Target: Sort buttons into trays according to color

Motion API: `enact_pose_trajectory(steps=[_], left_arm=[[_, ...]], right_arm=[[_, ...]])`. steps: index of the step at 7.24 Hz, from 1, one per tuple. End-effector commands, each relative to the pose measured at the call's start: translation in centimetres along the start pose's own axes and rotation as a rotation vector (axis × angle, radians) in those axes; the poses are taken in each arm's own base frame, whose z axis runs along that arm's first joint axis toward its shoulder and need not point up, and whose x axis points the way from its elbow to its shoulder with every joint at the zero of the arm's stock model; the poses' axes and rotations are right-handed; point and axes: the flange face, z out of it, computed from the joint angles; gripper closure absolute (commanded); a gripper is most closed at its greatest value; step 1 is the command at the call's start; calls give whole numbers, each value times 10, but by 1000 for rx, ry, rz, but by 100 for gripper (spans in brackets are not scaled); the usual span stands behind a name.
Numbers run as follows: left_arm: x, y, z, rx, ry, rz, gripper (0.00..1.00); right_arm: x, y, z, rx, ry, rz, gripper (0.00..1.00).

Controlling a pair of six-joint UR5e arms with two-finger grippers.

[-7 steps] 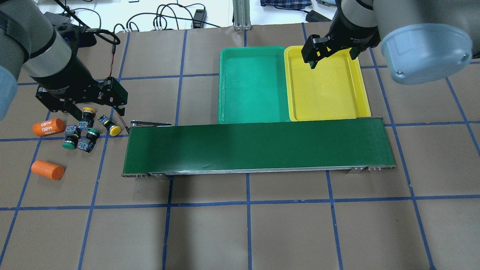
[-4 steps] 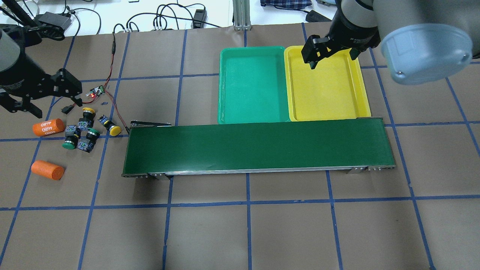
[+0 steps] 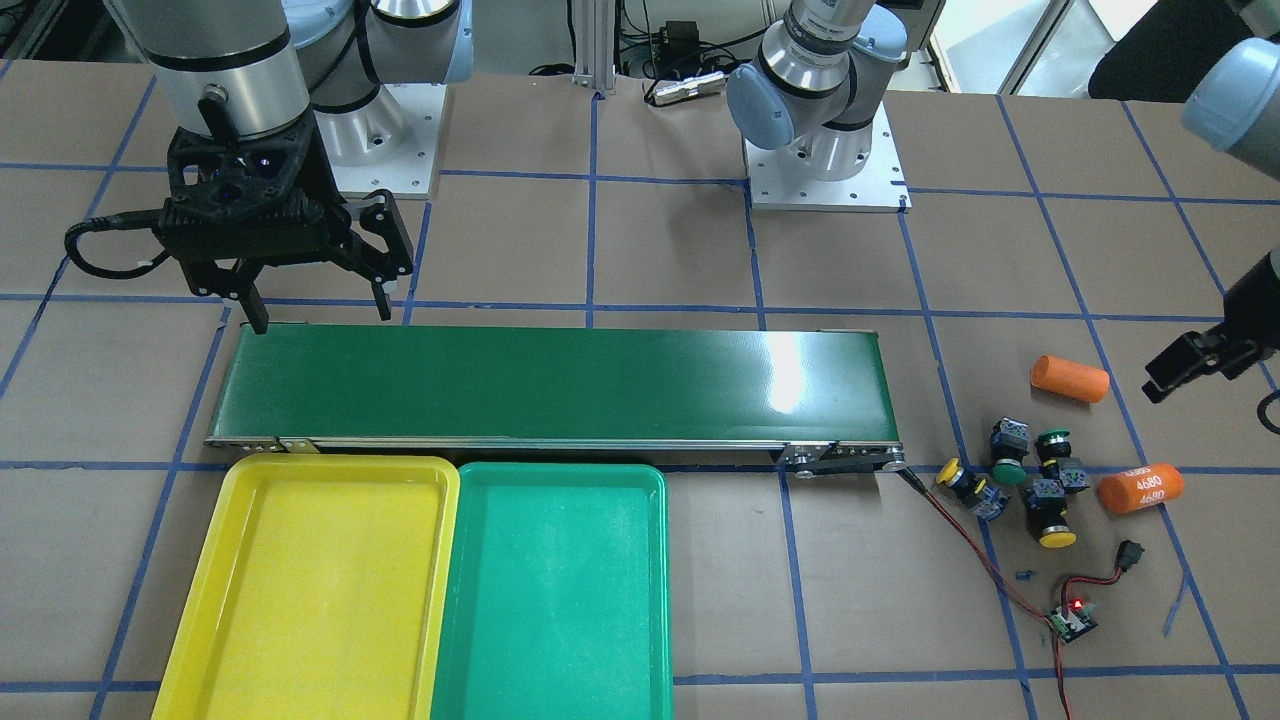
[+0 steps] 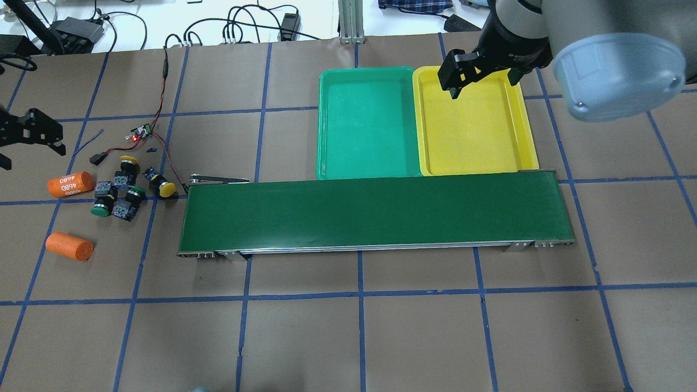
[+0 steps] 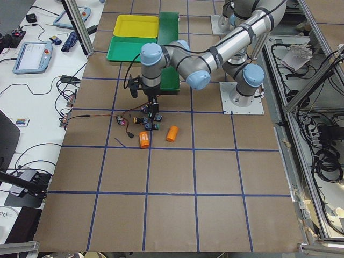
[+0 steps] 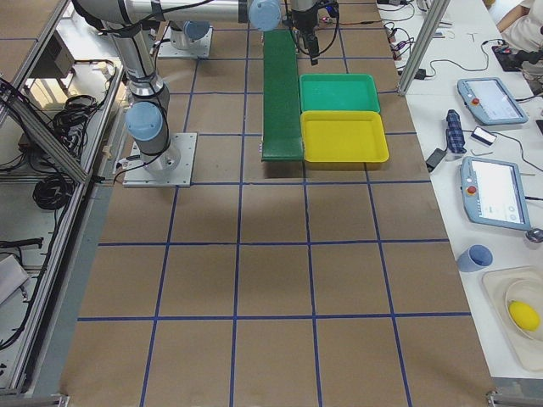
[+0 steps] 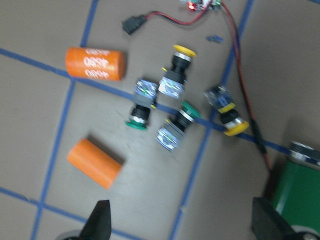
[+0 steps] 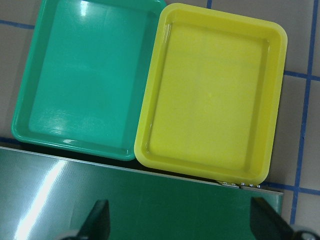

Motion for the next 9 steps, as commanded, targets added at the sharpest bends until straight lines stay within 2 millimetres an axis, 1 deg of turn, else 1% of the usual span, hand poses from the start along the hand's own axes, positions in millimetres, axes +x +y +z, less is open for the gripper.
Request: enact_pose_trajectory(steps=[1,2,3,4,7,9], left_arm=[[-24,-29,72,42,-12,3,0],[-27,-37,93,67,-18,-10,0],[-24,-41,107,78,16,-44,0],[-22,-44,114,90,66,-53,0],[-24,-45,124,83,64,-46,0],[-25,-45,143,54,74,-48,0]], right_arm=[[6,0,2,0,3,10,0],[5,1,5,-7,2,12,0],[5,1,6,-7,0,12,0],[6,1,5,-6,1,13,0],[5,1,7,-9,2,10,0],[5,1,7,-9,2,10,0]])
